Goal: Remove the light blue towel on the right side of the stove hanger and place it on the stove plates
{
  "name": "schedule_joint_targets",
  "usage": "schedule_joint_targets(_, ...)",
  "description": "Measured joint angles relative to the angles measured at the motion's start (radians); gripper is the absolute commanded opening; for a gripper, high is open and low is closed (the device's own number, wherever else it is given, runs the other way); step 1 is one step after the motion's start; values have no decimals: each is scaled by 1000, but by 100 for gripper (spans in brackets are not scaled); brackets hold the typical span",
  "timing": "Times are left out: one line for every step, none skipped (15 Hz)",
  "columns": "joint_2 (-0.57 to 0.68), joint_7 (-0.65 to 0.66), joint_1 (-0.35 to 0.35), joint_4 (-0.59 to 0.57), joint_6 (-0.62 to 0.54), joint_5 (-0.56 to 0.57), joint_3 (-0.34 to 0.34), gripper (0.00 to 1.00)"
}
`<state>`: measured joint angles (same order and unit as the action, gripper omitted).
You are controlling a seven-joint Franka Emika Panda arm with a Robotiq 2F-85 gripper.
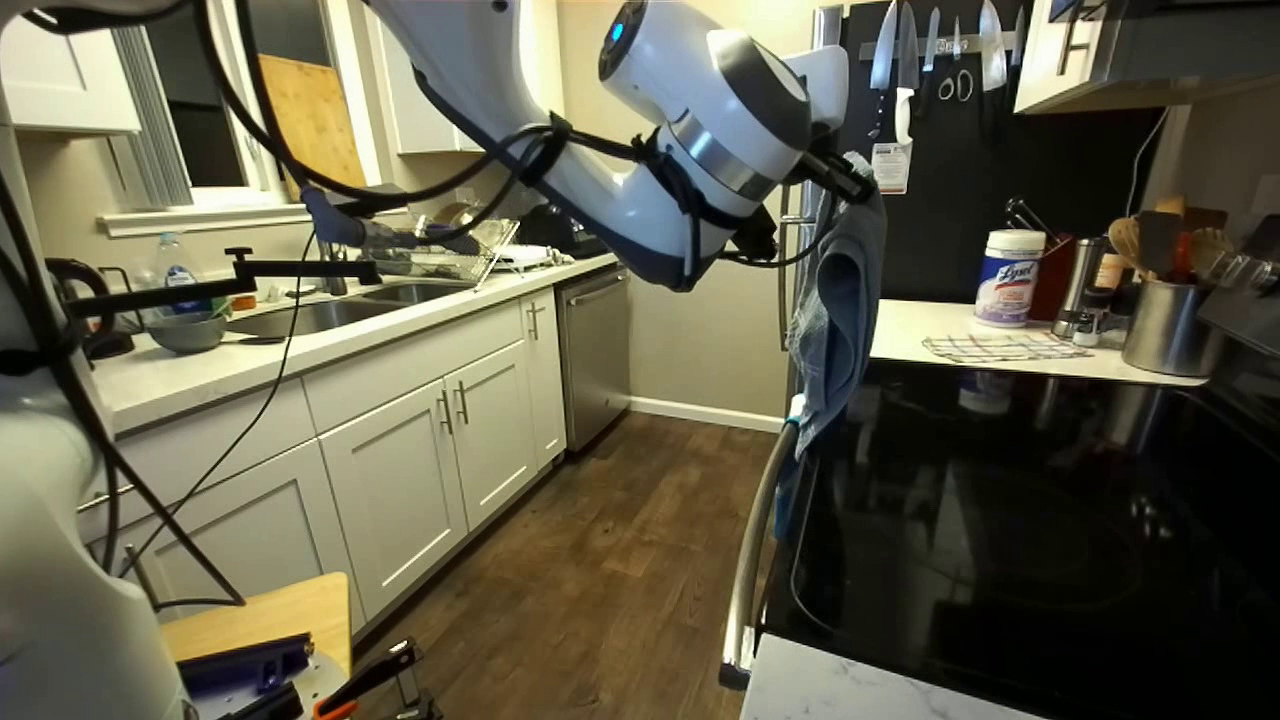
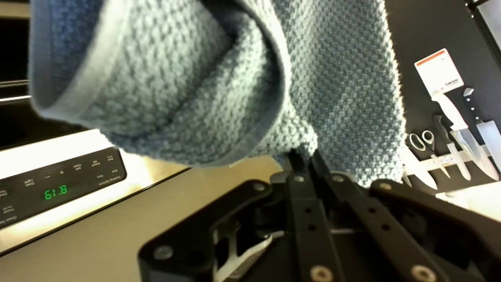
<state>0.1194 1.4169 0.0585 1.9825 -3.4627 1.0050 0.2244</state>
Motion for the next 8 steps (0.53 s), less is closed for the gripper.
schedule_joint_targets(-3, 0, -10, -8, 0, -13, -18, 1)
schedule_joint_targets(-5, 0, -21, -18, 0, -27, -41, 1)
schedule_joint_targets(-6, 0, -35, -29, 0, -37, -70, 1)
schedule_joint_targets(-6, 0, -49, -40, 1, -48, -101, 1)
schedule_joint_targets(-5, 0, -62, -49, 3, -60, -132, 1)
schedule_joint_targets(-2, 1, -75, -59, 6, -69, -161, 1)
schedule_joint_targets(4, 4, -89, -68, 7, -77, -191, 1)
schedule_joint_targets(13, 9, -104, -76, 7, -88, -222, 1)
